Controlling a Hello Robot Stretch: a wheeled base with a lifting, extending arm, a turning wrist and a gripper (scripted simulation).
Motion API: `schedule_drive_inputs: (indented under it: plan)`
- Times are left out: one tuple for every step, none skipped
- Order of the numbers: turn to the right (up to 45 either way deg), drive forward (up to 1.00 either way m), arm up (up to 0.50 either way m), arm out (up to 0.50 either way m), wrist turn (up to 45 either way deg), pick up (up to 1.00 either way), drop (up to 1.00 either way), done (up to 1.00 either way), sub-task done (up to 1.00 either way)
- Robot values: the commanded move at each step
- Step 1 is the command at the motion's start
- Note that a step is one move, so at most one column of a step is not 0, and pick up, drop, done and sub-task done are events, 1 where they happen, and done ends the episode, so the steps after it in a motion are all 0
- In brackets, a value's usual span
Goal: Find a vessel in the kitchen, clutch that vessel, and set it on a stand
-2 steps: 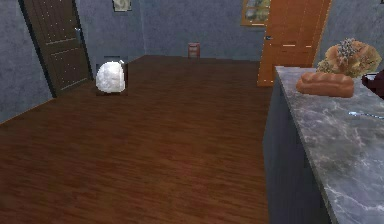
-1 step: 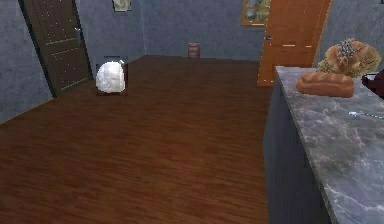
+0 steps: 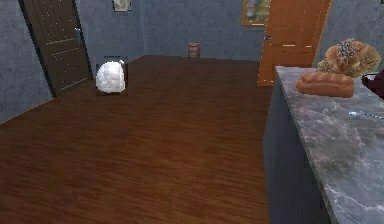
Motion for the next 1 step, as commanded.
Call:
schedule_drive_inputs:
  plan:
    - [0.0, 0.00, 0.06, 0.00, 0.0, 0.00, 0.00, 0.00, 0.00]
